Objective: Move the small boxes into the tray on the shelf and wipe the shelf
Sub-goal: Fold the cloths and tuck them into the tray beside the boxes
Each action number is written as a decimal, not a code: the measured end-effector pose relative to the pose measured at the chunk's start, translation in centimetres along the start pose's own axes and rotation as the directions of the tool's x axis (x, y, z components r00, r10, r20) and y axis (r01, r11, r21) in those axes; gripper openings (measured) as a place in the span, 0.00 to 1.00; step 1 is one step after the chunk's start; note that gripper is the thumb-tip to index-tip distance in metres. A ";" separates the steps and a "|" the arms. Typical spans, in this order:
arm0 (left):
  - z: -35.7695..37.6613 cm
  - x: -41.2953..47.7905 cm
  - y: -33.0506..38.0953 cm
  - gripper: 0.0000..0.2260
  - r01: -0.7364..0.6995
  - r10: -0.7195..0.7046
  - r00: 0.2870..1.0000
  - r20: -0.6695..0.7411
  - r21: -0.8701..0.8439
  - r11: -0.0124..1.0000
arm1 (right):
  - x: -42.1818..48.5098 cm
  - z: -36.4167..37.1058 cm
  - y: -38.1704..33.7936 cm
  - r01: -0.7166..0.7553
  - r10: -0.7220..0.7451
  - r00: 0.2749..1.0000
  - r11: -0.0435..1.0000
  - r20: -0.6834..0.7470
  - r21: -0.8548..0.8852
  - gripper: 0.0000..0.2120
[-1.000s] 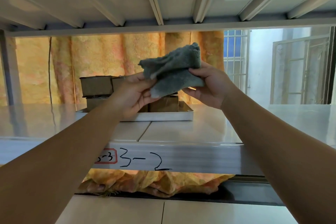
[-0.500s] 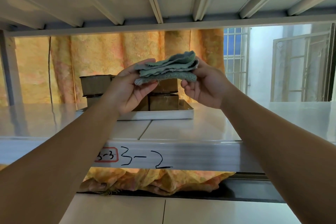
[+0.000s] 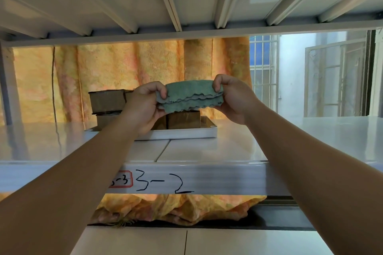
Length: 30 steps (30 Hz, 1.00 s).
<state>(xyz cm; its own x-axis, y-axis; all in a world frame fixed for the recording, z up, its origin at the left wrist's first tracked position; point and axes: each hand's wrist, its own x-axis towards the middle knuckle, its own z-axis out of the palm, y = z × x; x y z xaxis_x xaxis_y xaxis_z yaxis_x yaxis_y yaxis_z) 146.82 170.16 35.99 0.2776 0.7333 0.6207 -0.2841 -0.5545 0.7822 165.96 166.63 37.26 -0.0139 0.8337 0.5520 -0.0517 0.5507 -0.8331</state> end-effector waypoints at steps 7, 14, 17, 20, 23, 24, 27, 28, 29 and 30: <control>-0.1 0.4 -0.2 0.28 -0.015 0.022 0.997 -0.074 0.090 0.996 | 0.1 -0.2 0.1 0.029 -0.030 1.000 0.987 -0.007 -0.157 0.24; -0.2 0.5 -0.8 0.11 0.103 -0.073 0.981 -0.178 0.169 0.980 | 0.0 0.1 1.2 -0.061 0.089 0.996 0.837 0.025 -0.544 0.24; -0.7 0.5 -1.4 0.10 0.074 -0.008 0.989 -0.145 0.454 0.888 | 0.2 0.2 1.2 -0.138 0.167 0.986 0.822 0.003 -0.552 0.18; -0.6 0.6 -1.6 0.14 0.051 0.025 0.992 -0.123 0.574 0.818 | 0.4 0.2 1.5 -0.127 0.159 0.987 0.812 0.006 -0.570 0.10; -0.5 0.4 -1.7 0.11 0.033 0.034 0.996 -0.082 0.695 0.718 | 0.4 0.0 1.7 -0.094 0.148 0.988 0.777 0.036 -0.623 0.11; -0.5 0.3 -1.8 0.09 0.020 0.047 0.997 -0.069 0.745 0.666 | 0.3 0.1 1.8 -0.090 0.150 0.988 0.767 0.041 -0.635 0.11; -0.4 0.2 -1.8 0.10 0.003 0.050 0.998 -0.037 0.838 0.546 | 0.0 0.1 1.9 -0.072 0.152 0.987 0.717 0.055 -0.694 0.06; -0.3 0.1 -1.8 0.12 0.000 0.049 0.998 -0.028 0.863 0.505 | -0.1 0.1 1.9 -0.055 0.145 0.988 0.687 0.062 -0.725 0.03; -0.2 0.2 -1.8 0.14 -0.009 0.051 0.999 -0.016 0.895 0.447 | -0.1 0.1 1.8 -0.042 0.138 0.988 0.658 0.065 -0.752 0.01; -0.1 0.2 -1.7 0.16 -0.025 0.063 0.998 0.001 0.926 0.377 | -0.1 0.1 1.9 -0.033 0.130 0.989 0.632 0.064 -0.774 0.02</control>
<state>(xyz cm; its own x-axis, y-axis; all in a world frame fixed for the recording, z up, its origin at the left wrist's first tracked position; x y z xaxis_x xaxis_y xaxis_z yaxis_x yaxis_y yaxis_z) 147.23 171.28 34.74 0.2600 0.6967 0.6686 0.7358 -0.5913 0.3300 165.76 167.54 35.63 -0.0846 0.8940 0.4399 0.7409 0.3516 -0.5721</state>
